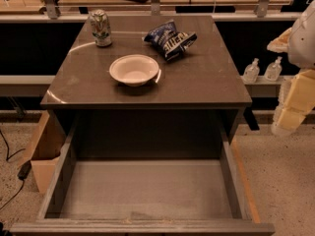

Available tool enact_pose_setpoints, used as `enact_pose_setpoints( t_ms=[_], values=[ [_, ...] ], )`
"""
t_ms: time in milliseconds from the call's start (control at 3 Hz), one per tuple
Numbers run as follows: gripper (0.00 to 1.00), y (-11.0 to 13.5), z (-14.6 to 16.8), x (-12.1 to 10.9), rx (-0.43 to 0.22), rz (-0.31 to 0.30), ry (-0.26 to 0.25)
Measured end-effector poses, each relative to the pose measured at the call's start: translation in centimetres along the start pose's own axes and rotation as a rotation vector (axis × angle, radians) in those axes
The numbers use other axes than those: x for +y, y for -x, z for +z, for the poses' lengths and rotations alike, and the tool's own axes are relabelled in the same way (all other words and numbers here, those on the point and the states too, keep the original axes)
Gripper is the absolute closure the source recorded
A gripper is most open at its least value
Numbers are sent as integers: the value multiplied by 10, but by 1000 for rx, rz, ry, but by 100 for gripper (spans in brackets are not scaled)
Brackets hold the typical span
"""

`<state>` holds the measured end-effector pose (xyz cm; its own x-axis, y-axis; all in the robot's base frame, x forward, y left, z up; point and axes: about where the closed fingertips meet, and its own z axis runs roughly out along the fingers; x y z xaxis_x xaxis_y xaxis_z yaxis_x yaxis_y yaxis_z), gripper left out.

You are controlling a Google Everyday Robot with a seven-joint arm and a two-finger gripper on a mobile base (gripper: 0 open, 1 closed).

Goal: Place blue chip bag into top drawer

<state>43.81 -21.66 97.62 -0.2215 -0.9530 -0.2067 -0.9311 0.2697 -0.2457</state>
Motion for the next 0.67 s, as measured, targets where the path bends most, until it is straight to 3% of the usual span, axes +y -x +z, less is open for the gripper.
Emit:
enact_pose_setpoints(
  t_ms=[333,667],
  values=[
    [0,0,0,0,0,0,0],
    [0,-1,8,-14,-92,53,6]
  ],
)
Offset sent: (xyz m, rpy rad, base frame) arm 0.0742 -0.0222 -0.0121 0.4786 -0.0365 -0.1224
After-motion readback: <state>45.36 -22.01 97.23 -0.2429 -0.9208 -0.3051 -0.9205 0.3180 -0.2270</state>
